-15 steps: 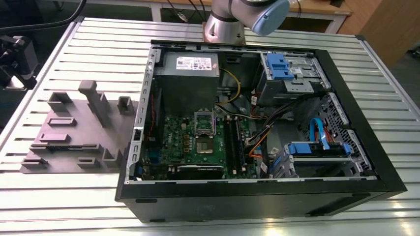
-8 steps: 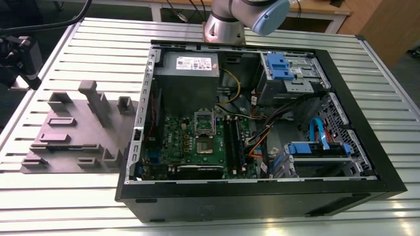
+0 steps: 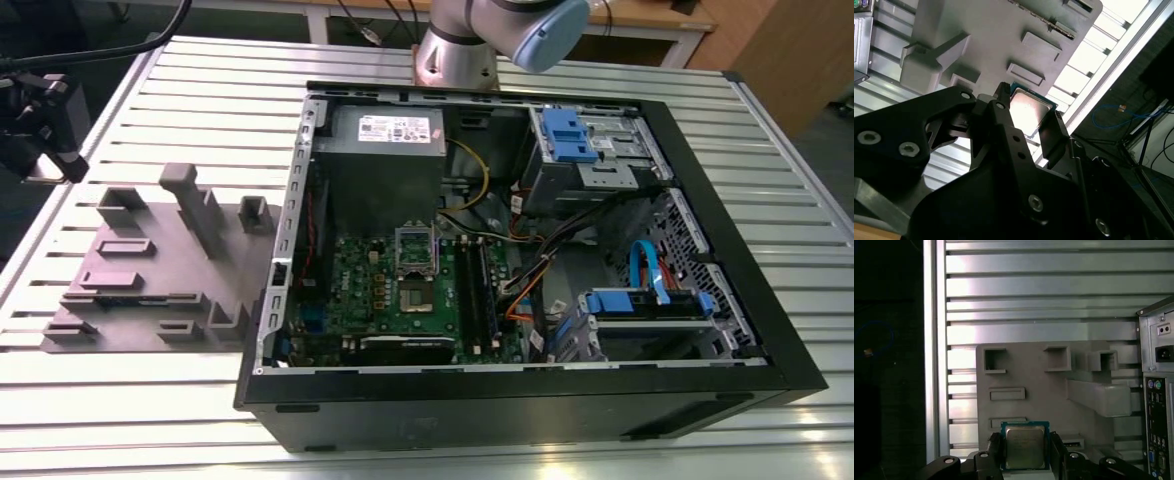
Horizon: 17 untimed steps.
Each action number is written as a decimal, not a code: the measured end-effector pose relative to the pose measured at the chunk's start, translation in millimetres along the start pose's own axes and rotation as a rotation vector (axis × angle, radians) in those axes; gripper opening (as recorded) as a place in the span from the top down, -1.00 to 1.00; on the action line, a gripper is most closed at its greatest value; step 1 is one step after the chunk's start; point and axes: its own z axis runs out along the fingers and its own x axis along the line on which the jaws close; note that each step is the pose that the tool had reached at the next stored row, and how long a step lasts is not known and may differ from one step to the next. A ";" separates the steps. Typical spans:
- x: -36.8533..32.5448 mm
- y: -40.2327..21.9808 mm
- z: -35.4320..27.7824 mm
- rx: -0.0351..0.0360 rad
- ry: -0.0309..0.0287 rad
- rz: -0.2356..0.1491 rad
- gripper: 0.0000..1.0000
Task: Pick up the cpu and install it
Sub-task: 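Pick up the cpu and move it towards the insertion slot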
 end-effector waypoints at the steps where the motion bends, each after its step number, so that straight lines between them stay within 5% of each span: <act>1: 0.0 0.0 -0.1 -0.0001 -0.0001 0.000 0.05; 11: -0.3 0.1 -2.9 0.0000 0.0001 0.000 0.05; 17: -9.8 0.6 -2.6 0.0001 0.0002 0.000 0.05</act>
